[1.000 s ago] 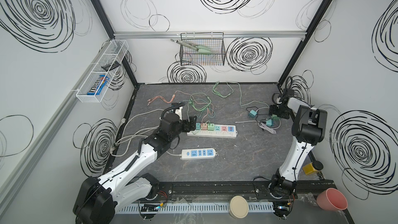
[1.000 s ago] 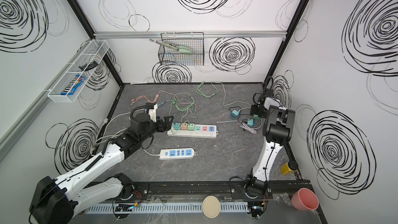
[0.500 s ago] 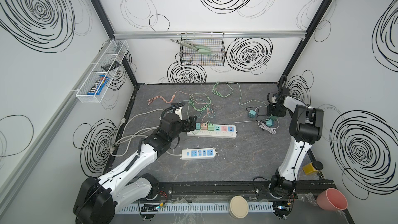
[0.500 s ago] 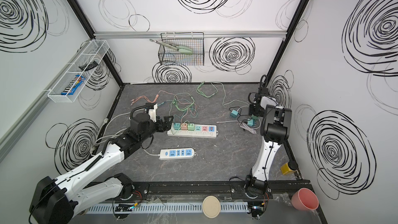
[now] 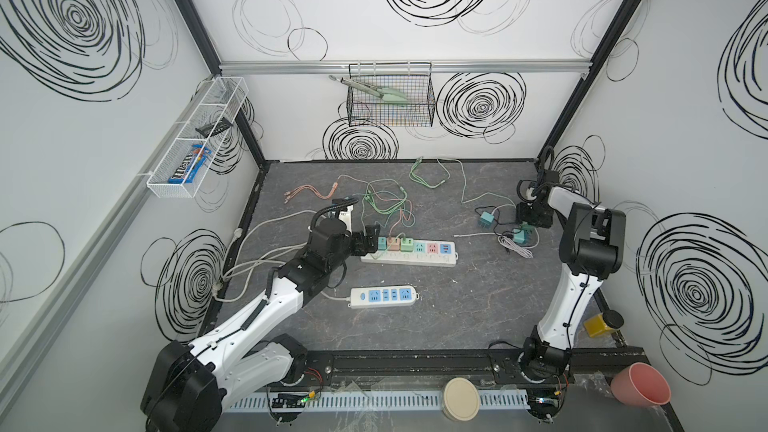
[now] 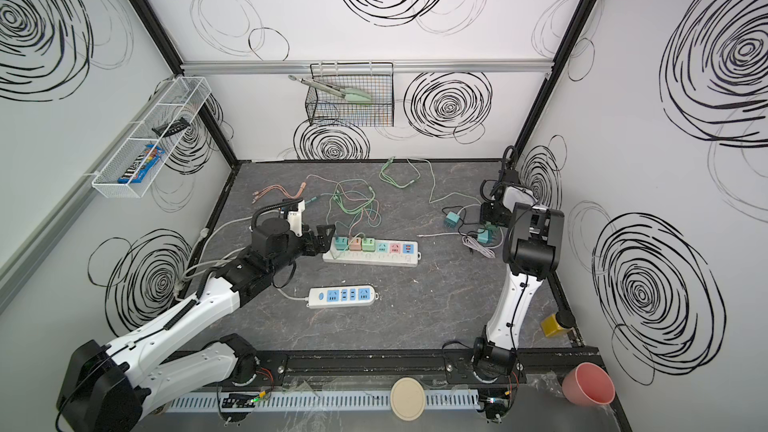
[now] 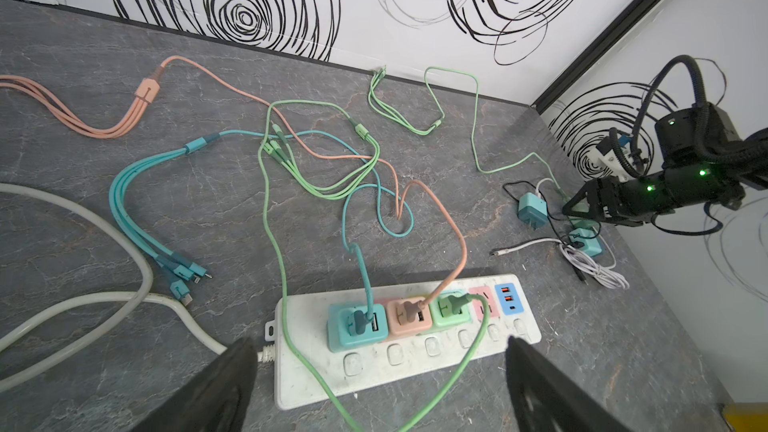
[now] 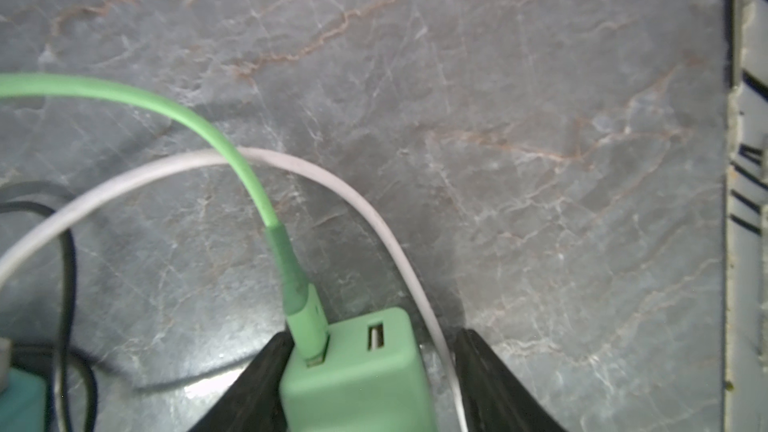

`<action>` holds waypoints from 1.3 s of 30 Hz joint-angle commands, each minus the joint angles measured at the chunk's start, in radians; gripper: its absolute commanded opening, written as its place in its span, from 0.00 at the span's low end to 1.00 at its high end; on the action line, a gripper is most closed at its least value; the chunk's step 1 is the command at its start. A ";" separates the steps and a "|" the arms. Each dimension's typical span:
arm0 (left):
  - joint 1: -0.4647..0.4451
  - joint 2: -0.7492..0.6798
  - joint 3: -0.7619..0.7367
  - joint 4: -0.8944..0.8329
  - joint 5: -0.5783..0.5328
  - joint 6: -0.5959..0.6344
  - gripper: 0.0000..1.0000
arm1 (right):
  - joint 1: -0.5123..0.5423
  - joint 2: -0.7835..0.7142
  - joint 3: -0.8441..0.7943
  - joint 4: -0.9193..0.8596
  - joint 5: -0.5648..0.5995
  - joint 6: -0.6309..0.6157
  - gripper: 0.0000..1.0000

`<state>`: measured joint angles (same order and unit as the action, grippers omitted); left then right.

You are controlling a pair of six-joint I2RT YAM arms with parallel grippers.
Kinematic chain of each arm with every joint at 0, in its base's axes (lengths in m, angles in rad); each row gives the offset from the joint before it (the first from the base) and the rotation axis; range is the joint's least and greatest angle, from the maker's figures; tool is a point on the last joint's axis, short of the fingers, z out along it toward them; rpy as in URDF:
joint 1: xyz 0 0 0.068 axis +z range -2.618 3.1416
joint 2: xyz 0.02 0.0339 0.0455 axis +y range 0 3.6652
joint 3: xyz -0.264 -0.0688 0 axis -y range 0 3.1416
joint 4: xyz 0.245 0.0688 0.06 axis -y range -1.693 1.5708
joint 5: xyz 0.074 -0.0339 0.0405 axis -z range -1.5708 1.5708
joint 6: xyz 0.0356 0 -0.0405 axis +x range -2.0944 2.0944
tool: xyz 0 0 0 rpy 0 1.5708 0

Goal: Insert the plug
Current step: 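Grasp the small green charger with the right gripper, then lift the small green charger off the table with the right gripper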

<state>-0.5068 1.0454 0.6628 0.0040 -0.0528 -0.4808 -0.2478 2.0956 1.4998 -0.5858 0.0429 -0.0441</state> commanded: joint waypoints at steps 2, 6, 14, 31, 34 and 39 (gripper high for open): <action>0.010 -0.007 0.028 0.018 0.002 0.019 0.96 | -0.001 -0.023 -0.038 -0.101 0.038 0.007 0.64; 0.009 -0.008 0.021 0.024 0.005 0.014 0.96 | -0.001 -0.031 -0.038 -0.100 0.027 0.007 0.57; 0.009 -0.019 0.008 0.025 -0.001 0.012 0.96 | 0.020 -0.067 -0.031 -0.090 0.040 0.004 0.51; 0.024 -0.008 0.011 0.021 0.004 0.031 0.96 | 0.022 -0.161 -0.031 -0.049 -0.012 0.027 0.43; 0.028 -0.007 0.014 0.022 0.013 0.032 0.96 | 0.027 -0.228 -0.068 0.007 -0.050 0.049 0.38; 0.025 0.016 0.049 0.002 0.074 0.048 0.96 | 0.082 -0.420 -0.194 0.217 -0.097 0.047 0.24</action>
<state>-0.4870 1.0473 0.6659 -0.0051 -0.0238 -0.4549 -0.2100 1.7977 1.3415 -0.5190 -0.0063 0.0002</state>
